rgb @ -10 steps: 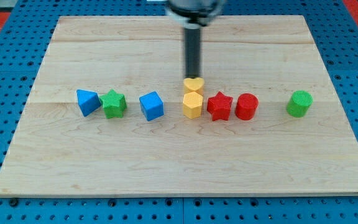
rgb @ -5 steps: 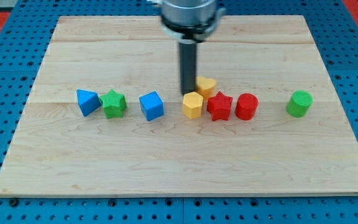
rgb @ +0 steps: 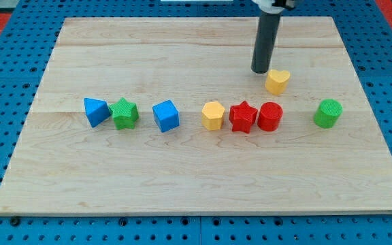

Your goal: Place the yellow heart in between the red circle and the green circle

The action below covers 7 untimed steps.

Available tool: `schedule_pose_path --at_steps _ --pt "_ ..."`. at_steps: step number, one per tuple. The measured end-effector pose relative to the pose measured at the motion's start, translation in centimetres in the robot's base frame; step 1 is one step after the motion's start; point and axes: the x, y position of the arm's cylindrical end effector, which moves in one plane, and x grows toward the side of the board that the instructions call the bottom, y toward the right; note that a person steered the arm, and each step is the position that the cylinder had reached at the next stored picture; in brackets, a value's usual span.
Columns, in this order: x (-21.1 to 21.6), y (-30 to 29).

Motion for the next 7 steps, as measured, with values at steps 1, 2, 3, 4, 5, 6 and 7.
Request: schedule_pose_path --at_steps 1,2,3,4,5,6,7 --pt "3.4 2.6" --pt "4.9 4.0" --pt "7.4 4.1" --pt "8.0 4.2" --pt "8.0 4.5" --pt "7.7 4.7" --pt "6.1 4.6"
